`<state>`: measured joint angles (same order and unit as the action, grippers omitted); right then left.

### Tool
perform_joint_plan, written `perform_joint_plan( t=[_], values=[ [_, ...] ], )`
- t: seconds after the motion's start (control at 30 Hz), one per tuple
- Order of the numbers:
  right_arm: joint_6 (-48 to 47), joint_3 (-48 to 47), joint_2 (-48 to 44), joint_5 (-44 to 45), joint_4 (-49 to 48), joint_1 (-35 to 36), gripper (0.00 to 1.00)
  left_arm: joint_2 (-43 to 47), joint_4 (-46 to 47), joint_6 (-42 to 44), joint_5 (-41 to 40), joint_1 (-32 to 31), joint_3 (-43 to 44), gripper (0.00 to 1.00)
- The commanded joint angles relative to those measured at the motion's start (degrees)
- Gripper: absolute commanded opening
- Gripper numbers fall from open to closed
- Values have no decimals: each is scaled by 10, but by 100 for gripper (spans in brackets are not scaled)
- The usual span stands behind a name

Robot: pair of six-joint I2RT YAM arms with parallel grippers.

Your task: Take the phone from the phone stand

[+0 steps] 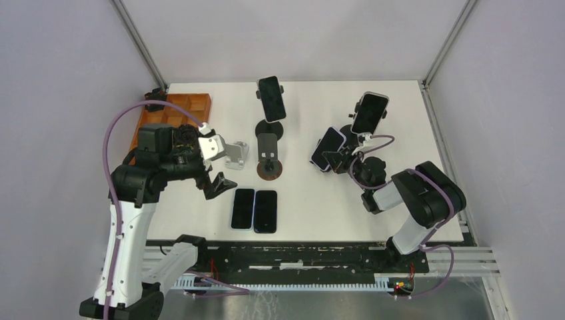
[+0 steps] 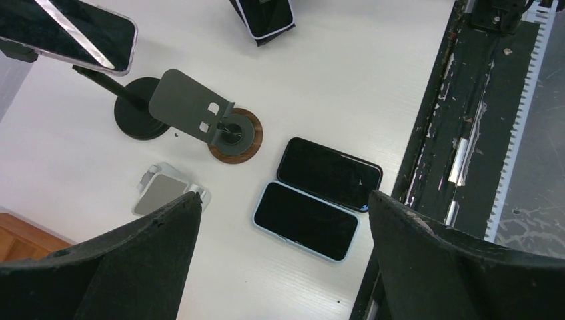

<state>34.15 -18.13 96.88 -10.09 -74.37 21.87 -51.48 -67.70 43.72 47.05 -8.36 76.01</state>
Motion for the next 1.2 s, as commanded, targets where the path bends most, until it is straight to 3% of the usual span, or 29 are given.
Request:
perform_joint_plan(
  t=[0.0,0.53,0.77,0.93,1.17],
  values=[
    [9,17,-52,-8,-18,8,0,-1,-18,35,25,1,13,100],
    [26,91,-258,-76,41,125,0,8,-35,99,80,1,-15,100],
    [53,43,-323,-169,62,193,0,3,-39,144,113,1,-32,100],
    [98,4,-339,-188,21,241,0,11,-8,179,151,1,-55,97],
    [204,-64,-278,-188,-134,288,0,14,23,186,159,1,-57,88]
  ],
)
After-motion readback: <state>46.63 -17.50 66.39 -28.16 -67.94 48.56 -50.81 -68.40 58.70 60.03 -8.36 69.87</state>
